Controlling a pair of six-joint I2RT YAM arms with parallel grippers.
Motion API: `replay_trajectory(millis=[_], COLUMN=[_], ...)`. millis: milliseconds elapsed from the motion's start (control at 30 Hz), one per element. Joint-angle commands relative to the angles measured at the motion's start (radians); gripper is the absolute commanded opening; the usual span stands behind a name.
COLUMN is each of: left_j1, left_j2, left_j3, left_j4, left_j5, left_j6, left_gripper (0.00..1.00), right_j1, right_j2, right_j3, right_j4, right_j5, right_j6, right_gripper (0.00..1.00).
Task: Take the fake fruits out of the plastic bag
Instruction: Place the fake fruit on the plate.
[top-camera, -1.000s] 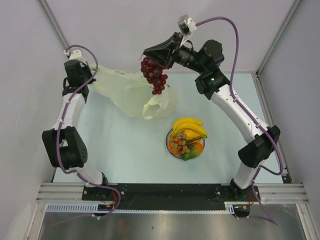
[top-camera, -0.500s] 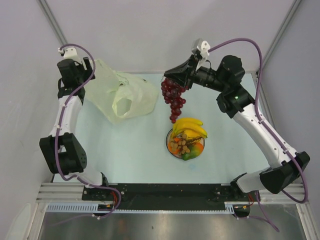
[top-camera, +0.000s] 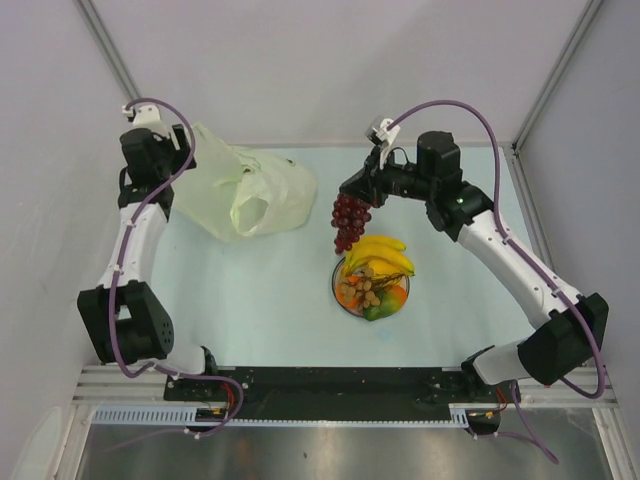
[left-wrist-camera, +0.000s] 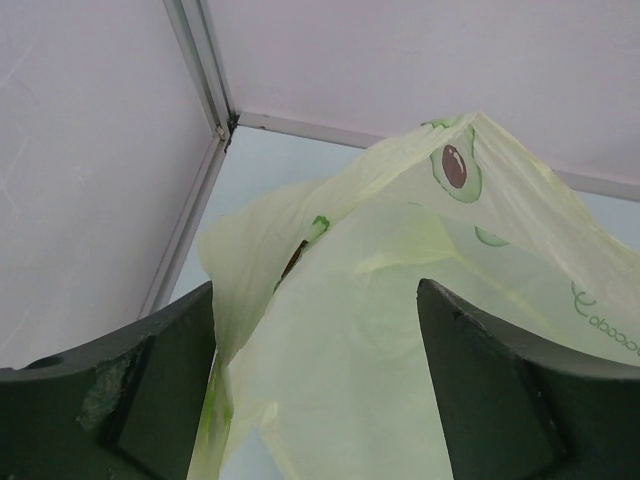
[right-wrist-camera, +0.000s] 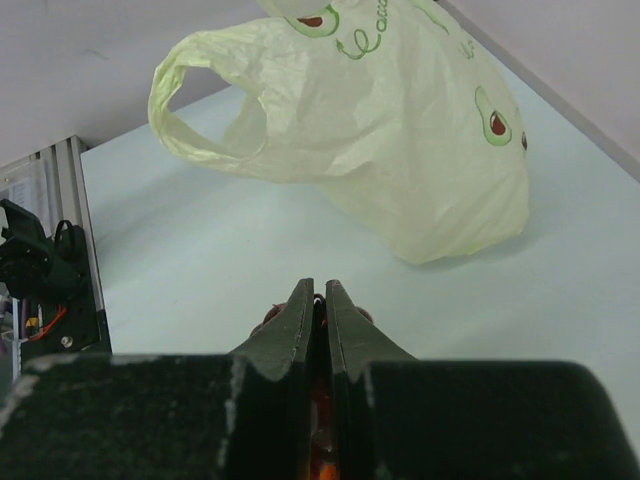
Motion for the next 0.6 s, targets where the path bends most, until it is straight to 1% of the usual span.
replay_trajectory(millis=[0,333,567], left_j1=[-0.001,-0.001,-0.003], left_j2=[-0.051,-0.083,-0.102], left_j3=[-0.017,-0.061,-0.089], left_j4=[0.010,0.016,0.022], left_j5=[0.048,0.079,0.079], left_j6=[-0.042,-0.063,-0.062], left_gripper=[0.83,0.82,0.82], right_j1=[-0.001,0.005,-0.002], right_j2=[0.012,0.028,0.020], right_j3=[-0.023,-0.118,-0.141], right_j4=[0.039,0.049,0.019], right_j5=[-0.020,-0.036,-0.040], right_j6=[0.022,0.042,0.025], right_gripper=[0.00,0.00,0.00])
